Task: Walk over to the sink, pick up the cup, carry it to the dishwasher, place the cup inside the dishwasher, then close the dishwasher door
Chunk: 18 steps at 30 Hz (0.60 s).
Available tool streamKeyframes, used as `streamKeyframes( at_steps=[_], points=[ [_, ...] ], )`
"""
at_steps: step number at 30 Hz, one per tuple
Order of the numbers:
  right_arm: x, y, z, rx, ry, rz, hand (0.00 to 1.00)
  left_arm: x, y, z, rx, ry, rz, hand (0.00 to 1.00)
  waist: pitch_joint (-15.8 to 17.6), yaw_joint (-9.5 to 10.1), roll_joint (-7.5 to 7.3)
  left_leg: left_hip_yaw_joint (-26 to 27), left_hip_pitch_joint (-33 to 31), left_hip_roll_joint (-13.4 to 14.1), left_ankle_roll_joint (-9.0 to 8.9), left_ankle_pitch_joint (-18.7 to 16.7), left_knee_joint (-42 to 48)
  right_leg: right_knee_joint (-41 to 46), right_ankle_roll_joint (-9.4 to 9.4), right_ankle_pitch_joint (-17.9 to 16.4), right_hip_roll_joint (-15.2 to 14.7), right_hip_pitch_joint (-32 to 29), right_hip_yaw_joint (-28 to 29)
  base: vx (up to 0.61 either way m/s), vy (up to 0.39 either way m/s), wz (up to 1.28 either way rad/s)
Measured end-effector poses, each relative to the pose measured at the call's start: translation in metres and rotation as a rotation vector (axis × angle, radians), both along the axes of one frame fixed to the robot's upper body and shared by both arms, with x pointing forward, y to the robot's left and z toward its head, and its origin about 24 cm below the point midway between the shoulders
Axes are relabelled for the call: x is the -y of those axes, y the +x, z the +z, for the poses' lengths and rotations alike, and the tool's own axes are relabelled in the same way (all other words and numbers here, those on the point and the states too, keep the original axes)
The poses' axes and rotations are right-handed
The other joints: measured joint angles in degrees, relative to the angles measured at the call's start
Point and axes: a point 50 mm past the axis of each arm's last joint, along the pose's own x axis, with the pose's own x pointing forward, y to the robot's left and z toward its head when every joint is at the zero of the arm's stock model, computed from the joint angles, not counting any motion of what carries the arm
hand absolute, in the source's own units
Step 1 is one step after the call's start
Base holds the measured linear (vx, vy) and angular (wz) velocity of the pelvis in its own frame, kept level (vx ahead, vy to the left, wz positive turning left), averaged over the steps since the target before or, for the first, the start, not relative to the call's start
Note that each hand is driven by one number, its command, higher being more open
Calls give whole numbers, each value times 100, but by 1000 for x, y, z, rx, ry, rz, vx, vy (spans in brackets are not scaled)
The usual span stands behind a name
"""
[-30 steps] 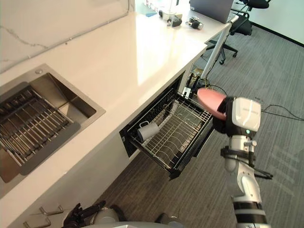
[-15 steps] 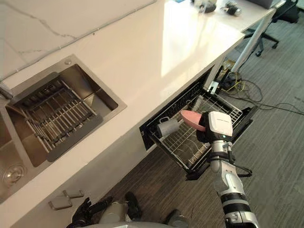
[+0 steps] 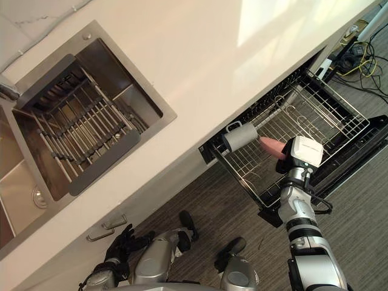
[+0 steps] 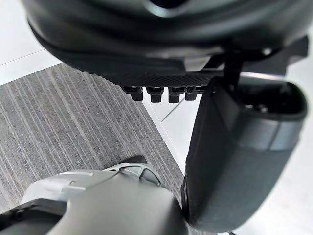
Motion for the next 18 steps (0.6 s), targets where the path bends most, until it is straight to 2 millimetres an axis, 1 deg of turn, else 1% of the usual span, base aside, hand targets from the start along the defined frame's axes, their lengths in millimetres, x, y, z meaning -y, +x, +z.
streamKeyframes(
  at_steps=[4, 6, 8, 9, 10, 11, 12, 13, 14, 15, 16, 17, 18],
  points=[
    [-4, 2, 4, 61, 103, 9, 100, 1, 6, 2, 25, -1, -17, 100, 154, -10, 19, -8, 11, 36, -1, -2, 79, 10, -4, -2, -3, 5, 92, 17, 38, -8],
    [-12, 5, 13, 129, 159, 37, 100, 1, 8, 3, 31, -1, -19, 100, 201, -26, 11, -12, 15, 66, 0, -5, 135, 30, -5, -3, -2, 8, 115, 21, 33, -8],
    [-24, 8, 29, 241, 236, 93, 100, 1, 9, 3, 29, -1, -16, 100, 209, -60, -2, -13, 17, 147, 23, -49, 347, 66, -5, -3, -3, 76, 195, 41, 38, -6],
    [-28, 9, 33, 270, 256, 111, 100, 1, 9, 3, 29, -2, -16, 100, 212, -63, -6, -12, 16, 185, 34, -74, 454, 75, -5, -2, -2, 108, 230, 46, 39, -8],
    [-35, 10, 41, 321, 284, 149, 100, -1, 9, 4, 31, 1, -6, 100, 237, -59, -47, -8, -29, 297, 55, -136, 818, 77, -5, -2, -4, 198, 299, 35, 27, -8],
    [-39, 10, 45, 347, 302, 165, 100, -3, 10, 4, 36, 2, 6, 100, 279, -54, -118, 8, -144, 386, 48, -210, 1146, 76, -5, -1, -3, 252, 337, 40, 60, -5],
    [-44, 11, 55, 409, 338, 190, 100, -4, 11, 5, 41, 0, 20, 100, 274, -68, -120, -55, -234, 314, -173, -435, 984, 83, -9, -9, -15, 303, 428, 46, 118, -8],
    [-44, 10, 65, 455, 341, 213, 100, 1, 8, 3, 26, -6, -1, 100, 215, -99, -17, -204, -138, 222, -24, 73, 63, 100, 24, -31, 44, 300, 457, 53, 155, -12],
    [-44, 9, 67, 474, 348, 219, 100, 0, 9, 3, 24, -7, 4, 100, 211, -89, -42, -175, -95, 181, -170, 86, 33, 126, 96, -83, -15, 311, 472, 94, 166, -6],
    [-42, 7, 71, 500, 364, 225, 100, -1, 13, 4, 32, -1, 2, 100, 252, -86, -147, -181, -86, 112, -109, 85, 28, 205, 116, -98, -104, 295, 474, 121, 132, 6],
    [-40, 5, 70, 513, 398, 211, 100, -3, 13, 5, 30, 3, 1, 100, 252, -85, -236, -175, -53, 100, -81, 49, 49, 304, 117, -93, -160, 292, 489, 128, 105, 13],
    [-38, 4, 69, 516, 410, 199, 100, -2, 13, 4, 27, 2, 1, 100, 241, -73, -256, -173, -14, 100, -68, 38, 59, 396, 117, -93, -191, 295, 509, 118, 73, 4],
    [-36, 3, 67, 524, 446, 188, 100, 0, 12, 3, 9, -7, 5, 100, 232, -88, -229, -198, 134, 152, -52, 27, 60, 828, 132, -134, -289, 232, 591, 102, 24, -13]
  ],
)
